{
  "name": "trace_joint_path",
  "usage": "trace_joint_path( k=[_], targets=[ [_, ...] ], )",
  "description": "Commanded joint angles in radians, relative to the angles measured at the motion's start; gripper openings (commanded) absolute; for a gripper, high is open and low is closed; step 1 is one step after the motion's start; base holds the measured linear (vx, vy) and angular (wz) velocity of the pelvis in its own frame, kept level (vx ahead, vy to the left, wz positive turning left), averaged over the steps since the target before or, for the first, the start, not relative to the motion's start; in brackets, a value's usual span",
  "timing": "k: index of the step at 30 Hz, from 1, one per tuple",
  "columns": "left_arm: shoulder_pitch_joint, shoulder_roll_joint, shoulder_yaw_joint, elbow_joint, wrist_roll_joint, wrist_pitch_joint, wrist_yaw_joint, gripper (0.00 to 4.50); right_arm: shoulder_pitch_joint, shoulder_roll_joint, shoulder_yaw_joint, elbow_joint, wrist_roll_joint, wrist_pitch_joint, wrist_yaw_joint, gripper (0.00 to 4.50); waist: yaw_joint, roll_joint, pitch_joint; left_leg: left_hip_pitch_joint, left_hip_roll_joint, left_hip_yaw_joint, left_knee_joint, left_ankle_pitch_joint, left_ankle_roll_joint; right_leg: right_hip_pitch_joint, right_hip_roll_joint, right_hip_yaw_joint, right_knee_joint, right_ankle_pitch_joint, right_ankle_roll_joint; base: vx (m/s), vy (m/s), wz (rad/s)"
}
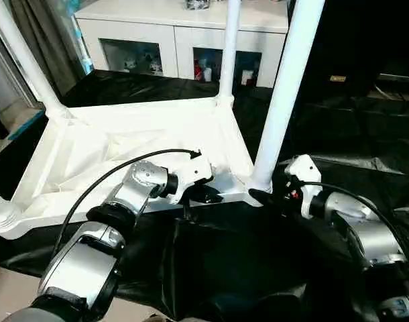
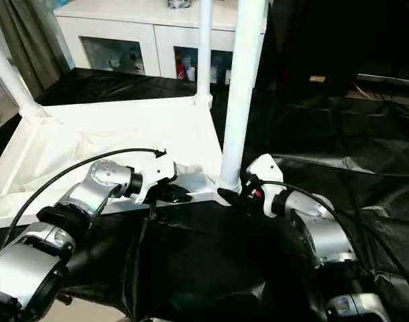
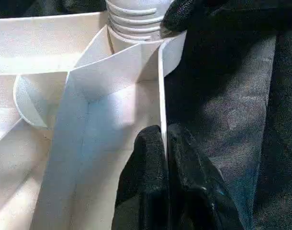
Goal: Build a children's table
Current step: Rotate leg to tighten
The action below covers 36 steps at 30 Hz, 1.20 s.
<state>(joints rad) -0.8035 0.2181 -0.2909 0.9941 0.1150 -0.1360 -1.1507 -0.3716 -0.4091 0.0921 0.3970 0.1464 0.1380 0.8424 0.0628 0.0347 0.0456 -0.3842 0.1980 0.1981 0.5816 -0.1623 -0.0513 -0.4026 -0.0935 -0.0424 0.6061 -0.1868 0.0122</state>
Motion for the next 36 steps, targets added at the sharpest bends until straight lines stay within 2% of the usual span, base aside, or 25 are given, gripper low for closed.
trace_joint_path(
  k=[1,2,3,6,17,19,21,23,24,26,27,28,30,32,33,35,36],
  targets=[
    [0.041,-0.002,-0.036,0.023,0.012,0.0,-0.05,0.0,-0.017,-0.006,0.004,0.015,-0.015,-0.01,-0.002,3.19,0.007,-0.026,-0.059,0.013,0.025,-0.012,-0.062,-0.248,0.071,0.044,-0.047,0.025,-0.081,-0.219,-0.242,0.0,0.0,0.0],
    [0.045,0.0,-0.034,0.014,0.014,0.002,-0.056,0.0,-0.024,-0.006,0.008,0.029,-0.012,-0.015,0.003,3.14,0.008,-0.026,-0.058,0.013,0.025,-0.012,-0.063,-0.252,0.069,0.044,-0.048,0.025,-0.081,-0.229,-0.238,0.0,0.0,0.0],
    [0.046,0.0,-0.034,0.013,0.014,0.002,-0.057,0.0,-0.025,-0.006,0.008,0.031,-0.012,-0.016,0.003,2.88,0.007,-0.027,-0.057,0.014,0.027,-0.013,-0.064,-0.261,0.064,0.043,-0.049,0.026,-0.083,-0.253,-0.233,0.0,0.0,0.0],
    [0.05,0.002,-0.032,0.001,0.014,0.008,-0.066,0.0,-0.034,-0.006,0.012,0.052,-0.016,-0.026,0.016,2.79,0.004,-0.025,-0.057,0.014,0.027,-0.014,-0.066,-0.271,0.057,0.042,-0.047,0.026,-0.085,-0.264,-0.228,0.0,0.0,0.0],
    [0.047,0.002,-0.014,-0.001,-0.003,0.023,-0.056,0.0,-0.047,0.021,0.009,0.1,0.003,-0.049,0.032,2.72,0.001,-0.025,-0.058,0.014,0.027,-0.013,-0.066,-0.276,0.056,0.042,-0.047,0.026,-0.084,-0.255,-0.236,0.0,0.0,0.0],
    [0.025,-0.026,0.016,0.03,-0.001,0.058,0.066,0.0,-0.037,0.048,-0.011,0.114,0.004,-0.053,-0.027,2.72,0.0,-0.024,-0.057,0.015,0.027,-0.013,-0.066,-0.285,0.055,0.041,-0.047,0.026,-0.085,-0.269,-0.235,0.0,0.0,0.0],
    [0.018,-0.039,0.025,0.04,-0.002,0.065,0.106,0.0,-0.038,0.063,-0.02,0.128,-0.007,-0.053,-0.076,2.72,-0.002,-0.024,-0.055,0.017,0.026,-0.014,-0.068,-0.301,0.044,0.037,-0.047,0.026,-0.089,-0.302,-0.227,0.0,0.0,0.0],
    [0.005,-0.086,0.042,0.063,-0.002,0.092,0.215,0.0,-0.036,0.12,-0.038,0.17,-0.032,-0.06,-0.213,2.72,-0.004,-0.023,-0.052,0.022,0.025,-0.016,-0.071,-0.336,0.026,0.031,-0.048,0.027,-0.098,-0.367,-0.209,0.0,0.0,0.0],
    [0.005,-0.088,0.042,0.064,-0.002,0.092,0.218,0.0,-0.035,0.123,-0.039,0.17,-0.031,-0.06,-0.215,2.72,-0.006,-0.022,-0.051,0.023,0.025,-0.017,-0.072,-0.348,0.02,0.03,-0.048,0.026,-0.1,-0.389,-0.203,0.0,0.0,0.0],
    [-0.007,-0.137,0.043,0.082,0.011,0.105,0.314,0.0,-0.031,0.204,-0.083,0.163,0.023,-0.042,-0.288,2.72,-0.006,-0.02,-0.051,0.028,0.025,-0.02,-0.076,-0.383,0.015,0.025,-0.047,0.027,-0.105,-0.42,-0.187,0.0,0.0,0.0],
    [-0.01,-0.147,0.045,0.085,0.014,0.111,0.332,0.0,-0.031,0.221,-0.092,0.16,0.035,-0.033,-0.3,2.72,-0.006,-0.021,-0.051,0.027,0.025,-0.021,-0.077,-0.389,0.015,0.027,-0.048,0.026,-0.107,-0.43,-0.18,0.0,0.0,0.0],
    [-0.013,-0.164,0.04,0.086,0.023,0.112,0.356,0.0,-0.033,0.246,-0.091,0.158,0.033,-0.032,-0.328,2.72,-0.004,-0.011,-0.051,0.027,0.025,-0.023,-0.079,-0.388,0.014,0.028,-0.048,0.026,-0.108,-0.428,-0.177,0.0,0.0,0.0],
    [-0.019,-0.201,0.024,0.087,0.041,0.119,0.397,0.0,-0.046,0.293,-0.08,0.173,0.005,-0.029,-0.403,2.72,-0.005,-0.014,-0.052,0.029,0.026,-0.023,-0.082,-0.398,0.009,0.026,-0.047,0.026,-0.111,-0.423,-0.172,0.0,0.0,0.0],
    [-0.02,-0.234,0.016,0.082,0.043,0.121,0.408,0.0,-0.06,0.334,-0.072,0.189,-0.005,-0.027,-0.441,2.72,-0.007,-0.009,-0.051,0.028,0.025,-0.025,-0.086,-0.406,0.001,0.025,-0.047,0.026,-0.112,-0.417,-0.169,0.0,0.0,0.0],
    [-0.019,-0.239,0.012,0.08,0.044,0.119,0.404,0.0,-0.059,0.342,-0.064,0.182,0.0,-0.025,-0.421,3.28,-0.011,-0.012,-0.051,0.026,0.023,-0.027,-0.087,-0.426,0.0,0.027,-0.047,0.023,-0.114,-0.432,-0.16,0.0,0.0,0.0],
    [-0.015,-0.239,0.003,0.074,0.049,0.111,0.384,0.0,-0.052,0.348,-0.054,0.16,0.003,-0.031,-0.394,3.28,-0.009,-0.012,-0.051,0.03,0.023,-0.026,-0.086,-0.435,0.005,0.024,-0.049,0.025,-0.119,-0.445,-0.152,0.0,0.0,0.0],
    [-0.013,-0.238,0.001,0.071,0.048,0.106,0.372,0.0,-0.048,0.344,-0.05,0.15,0.002,-0.034,-0.382,3.42,-0.009,-0.012,-0.052,0.025,0.022,-0.027,-0.088,-0.429,0.009,0.028,-0.049,0.025,-0.118,-0.434,-0.15,0.0,0.0,0.0]
  ],
)
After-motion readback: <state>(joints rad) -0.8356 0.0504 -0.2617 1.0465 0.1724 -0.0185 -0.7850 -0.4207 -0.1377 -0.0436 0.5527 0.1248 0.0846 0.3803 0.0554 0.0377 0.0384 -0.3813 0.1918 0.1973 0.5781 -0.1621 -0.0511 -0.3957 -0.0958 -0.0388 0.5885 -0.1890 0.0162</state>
